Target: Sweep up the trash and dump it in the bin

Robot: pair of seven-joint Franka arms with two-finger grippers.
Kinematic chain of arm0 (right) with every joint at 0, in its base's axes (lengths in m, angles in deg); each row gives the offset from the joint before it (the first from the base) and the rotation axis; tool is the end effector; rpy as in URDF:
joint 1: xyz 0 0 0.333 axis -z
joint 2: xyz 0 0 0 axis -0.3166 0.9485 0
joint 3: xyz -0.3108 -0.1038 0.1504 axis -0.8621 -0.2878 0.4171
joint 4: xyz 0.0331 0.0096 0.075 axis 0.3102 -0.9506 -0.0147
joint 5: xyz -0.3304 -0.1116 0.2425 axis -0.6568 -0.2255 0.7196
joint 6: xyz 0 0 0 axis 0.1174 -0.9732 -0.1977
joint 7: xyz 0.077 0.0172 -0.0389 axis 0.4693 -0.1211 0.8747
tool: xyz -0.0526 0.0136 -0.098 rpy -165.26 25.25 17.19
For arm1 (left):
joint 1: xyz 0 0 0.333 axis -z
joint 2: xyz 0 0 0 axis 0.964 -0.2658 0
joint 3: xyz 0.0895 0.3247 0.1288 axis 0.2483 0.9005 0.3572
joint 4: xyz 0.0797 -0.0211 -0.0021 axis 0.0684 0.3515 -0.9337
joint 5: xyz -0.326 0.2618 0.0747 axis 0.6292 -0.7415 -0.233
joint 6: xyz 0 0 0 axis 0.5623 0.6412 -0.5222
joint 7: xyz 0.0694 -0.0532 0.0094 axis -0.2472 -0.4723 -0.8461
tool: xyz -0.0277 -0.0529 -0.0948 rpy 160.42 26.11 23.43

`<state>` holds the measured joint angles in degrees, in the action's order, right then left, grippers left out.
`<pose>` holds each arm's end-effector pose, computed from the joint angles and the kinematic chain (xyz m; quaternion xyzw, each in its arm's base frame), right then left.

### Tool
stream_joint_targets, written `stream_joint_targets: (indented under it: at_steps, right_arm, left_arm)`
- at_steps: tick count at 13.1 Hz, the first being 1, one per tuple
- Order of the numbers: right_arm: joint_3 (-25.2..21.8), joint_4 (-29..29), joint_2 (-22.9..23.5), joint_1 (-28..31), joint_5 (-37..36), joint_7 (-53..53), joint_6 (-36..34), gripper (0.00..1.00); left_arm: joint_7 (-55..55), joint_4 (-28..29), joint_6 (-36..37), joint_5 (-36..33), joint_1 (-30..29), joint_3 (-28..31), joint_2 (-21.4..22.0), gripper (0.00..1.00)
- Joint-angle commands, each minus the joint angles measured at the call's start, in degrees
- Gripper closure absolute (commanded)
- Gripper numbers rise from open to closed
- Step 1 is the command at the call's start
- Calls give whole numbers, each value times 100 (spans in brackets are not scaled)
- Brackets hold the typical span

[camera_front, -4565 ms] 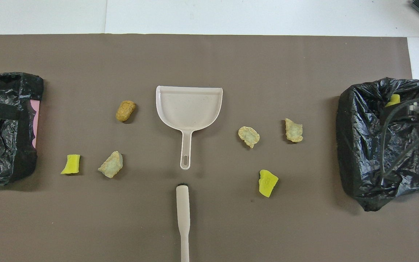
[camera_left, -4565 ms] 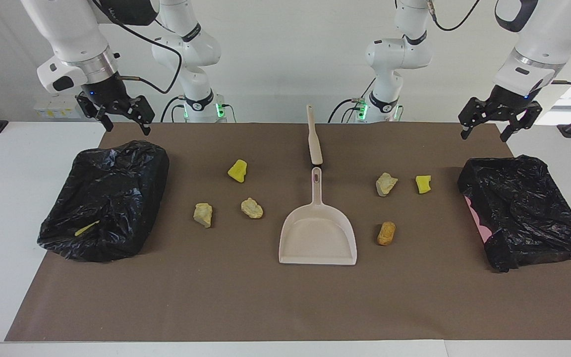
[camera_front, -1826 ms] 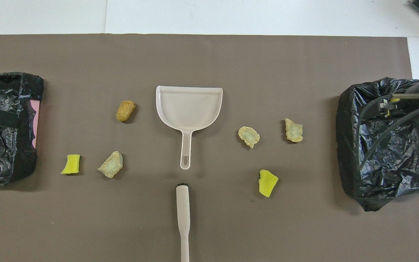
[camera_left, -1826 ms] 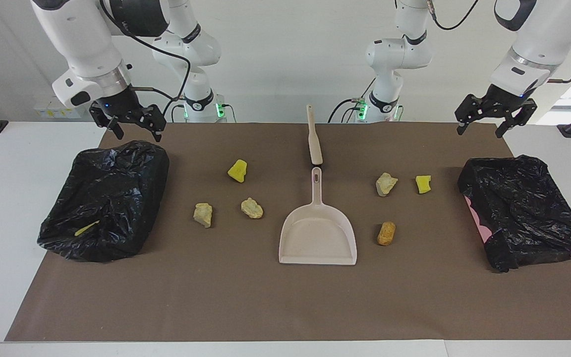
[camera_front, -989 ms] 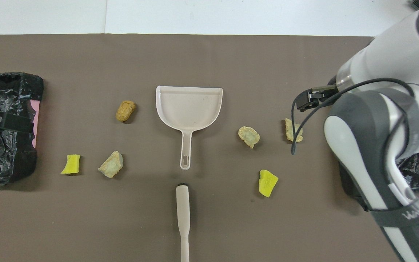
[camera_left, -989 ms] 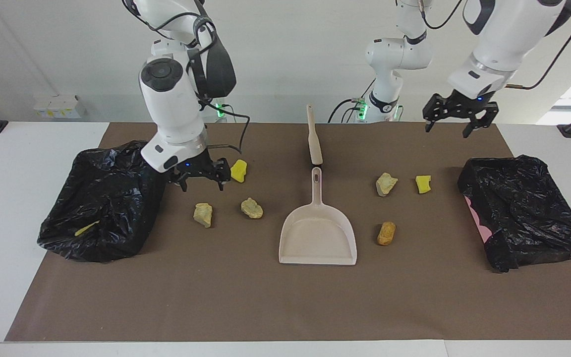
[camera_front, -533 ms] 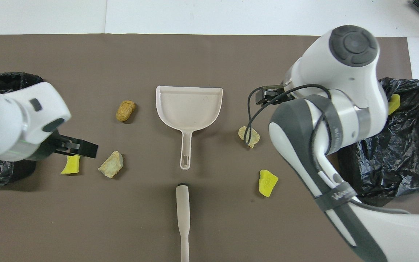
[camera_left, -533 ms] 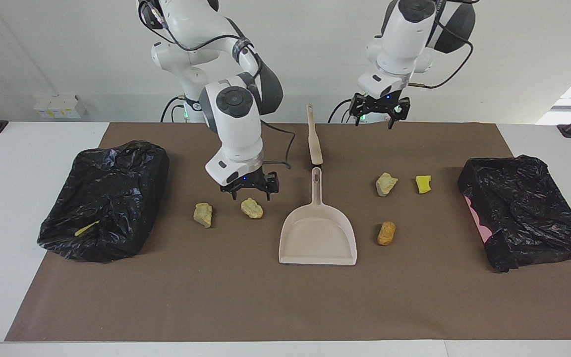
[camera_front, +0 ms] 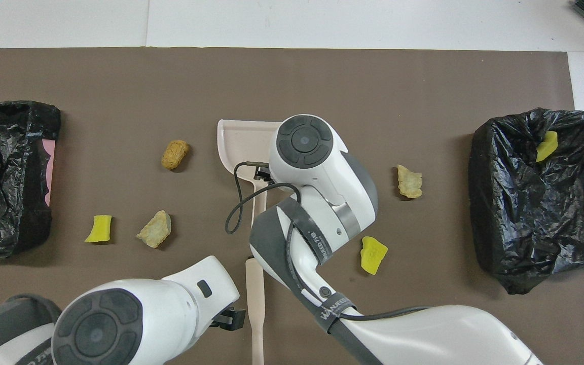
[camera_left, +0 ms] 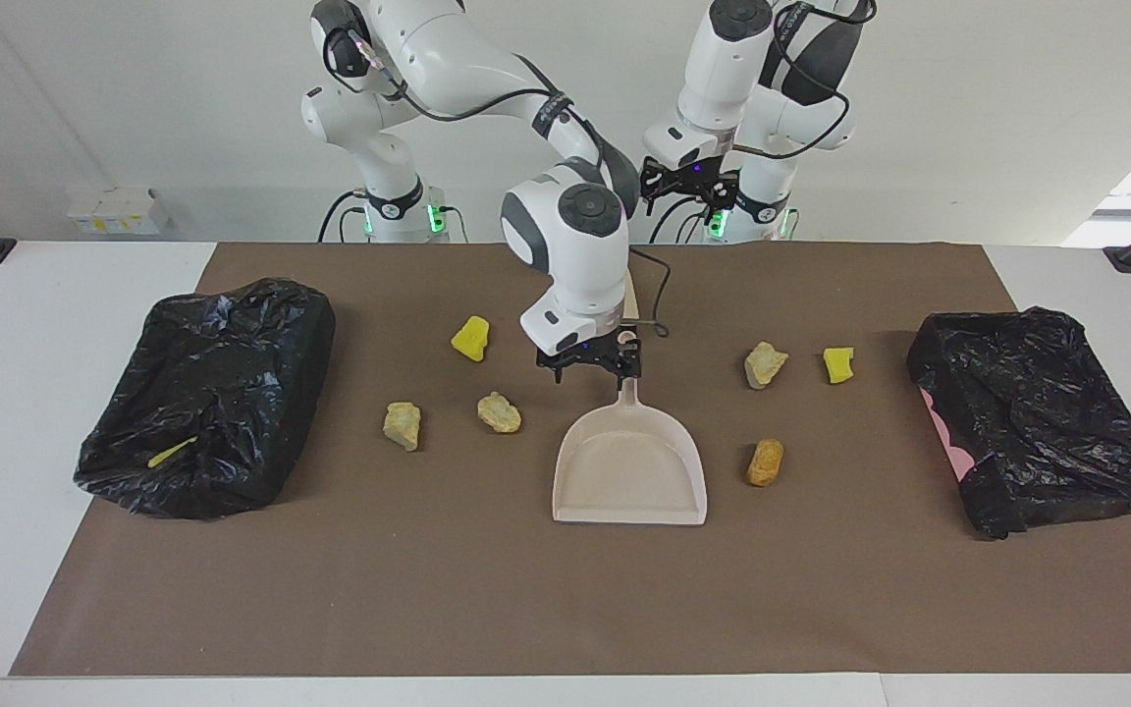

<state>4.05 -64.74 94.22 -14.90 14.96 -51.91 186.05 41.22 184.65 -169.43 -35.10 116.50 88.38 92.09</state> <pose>0.6071 0.4399 0.3984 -0.9949 0.0994 -0.0029 0.0164 0.3156 -0.2969 0.5263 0.9897 -0.1242 -0.0697 0.0157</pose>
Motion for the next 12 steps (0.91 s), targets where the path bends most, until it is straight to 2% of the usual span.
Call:
stream_joint_targets:
  at_steps: [1, 3, 4, 6, 9, 10, 11, 12]
  right_arm:
    - [-14, 148, 233, -223, 28, -454, 202, 0]
    - [-14, 121, 216, -311, 46, -518, 238, 1]
    - [-14, 86, 215, -302, 46, -518, 256, 11]
    - [-5, -71, 181, -302, 55, -509, 335, 17]
    - [-5, -195, 128, -302, 116, -500, 370, 23]
    - [-5, -213, 119, -302, 142, -439, 379, 27]
    - [-5, -213, 119, -302, 143, -421, 362, 38]
    - [4, -230, 110, -302, 143, -404, 370, 45]
  left_arm:
    - [-344, 569, -322, 67, 387, 101, 247, 0]
    - [-580, 701, -533, 59, 519, 101, 221, 0]
    - [-756, 824, -664, 67, 720, 101, 186, 0]
    - [-1291, 1070, -1059, 67, 1133, 101, 107, 0]
    - [-2013, 1290, -1824, 67, 1627, 101, -305, 0]
    - [-2075, 1291, -1956, 59, 1653, 101, -498, 0]
    - [-2163, 1308, -2053, 67, 1776, 101, -700, 0]
    - [-2286, 1413, -2263, 67, 1890, 101, -842, 0]
